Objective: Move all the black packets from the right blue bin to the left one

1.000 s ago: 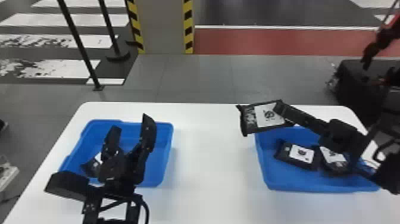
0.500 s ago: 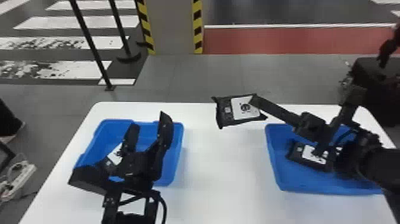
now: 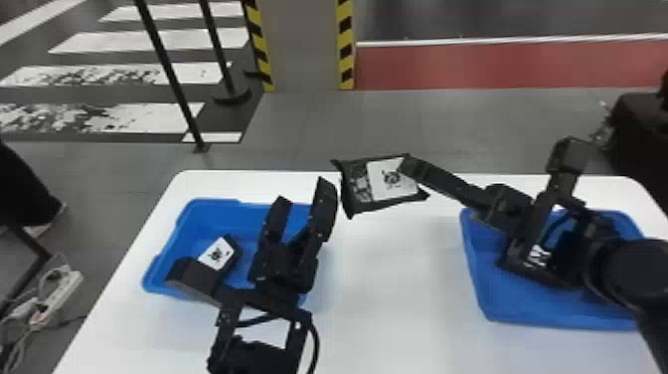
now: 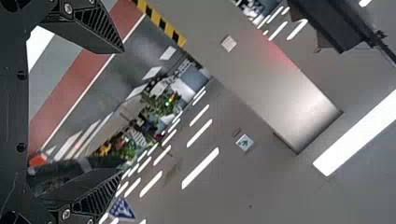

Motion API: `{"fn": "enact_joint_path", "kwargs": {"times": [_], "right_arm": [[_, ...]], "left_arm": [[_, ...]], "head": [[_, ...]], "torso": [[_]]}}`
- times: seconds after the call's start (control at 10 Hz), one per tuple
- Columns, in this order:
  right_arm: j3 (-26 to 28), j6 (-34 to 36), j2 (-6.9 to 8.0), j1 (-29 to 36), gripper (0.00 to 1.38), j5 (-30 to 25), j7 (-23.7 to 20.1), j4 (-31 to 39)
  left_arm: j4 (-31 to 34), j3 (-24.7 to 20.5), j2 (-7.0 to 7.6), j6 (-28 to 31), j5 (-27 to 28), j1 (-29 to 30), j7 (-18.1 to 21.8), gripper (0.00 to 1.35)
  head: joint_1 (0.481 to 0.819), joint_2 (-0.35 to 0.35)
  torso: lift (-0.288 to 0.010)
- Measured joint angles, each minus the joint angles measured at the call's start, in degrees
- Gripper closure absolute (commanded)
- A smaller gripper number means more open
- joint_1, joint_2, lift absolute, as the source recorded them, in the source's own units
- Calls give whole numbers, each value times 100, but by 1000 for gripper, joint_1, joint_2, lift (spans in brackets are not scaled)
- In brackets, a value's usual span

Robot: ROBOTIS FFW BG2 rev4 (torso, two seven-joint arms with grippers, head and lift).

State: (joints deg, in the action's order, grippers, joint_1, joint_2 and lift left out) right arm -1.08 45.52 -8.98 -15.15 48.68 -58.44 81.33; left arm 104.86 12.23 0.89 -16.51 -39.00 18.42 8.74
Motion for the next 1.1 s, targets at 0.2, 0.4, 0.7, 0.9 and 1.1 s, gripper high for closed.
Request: {"fn": "enact_joint_path", "kwargs": {"times": [0.2, 0.4, 0.7, 0.9, 1.1], "right_arm": [[-24, 4, 5, -24, 1282, -8, -8, -8], [-44, 4, 10, -52, 1282, -16, -17, -24], [-59, -3, 18, -142, 1282, -39, -109, -122], [-59, -33, 19, -182, 1282, -45, -115, -173], [-60, -74, 19, -191, 1282, -37, -118, -239]], "left_arm": [[287, 51, 32, 645, -264, -64, 344, 121], [422, 113, 34, 885, -311, -136, 502, 200], [477, 98, 53, 1820, -312, -239, 784, 952], [643, 13, 67, 2238, -83, -253, 685, 1227], [710, -33, 32, 1818, 112, -160, 560, 1227]], "head": [[691, 76], [679, 55], [685, 14], [688, 1], [680, 20]], "torso": [[-110], [-110], [-110], [-110], [-110]]}}
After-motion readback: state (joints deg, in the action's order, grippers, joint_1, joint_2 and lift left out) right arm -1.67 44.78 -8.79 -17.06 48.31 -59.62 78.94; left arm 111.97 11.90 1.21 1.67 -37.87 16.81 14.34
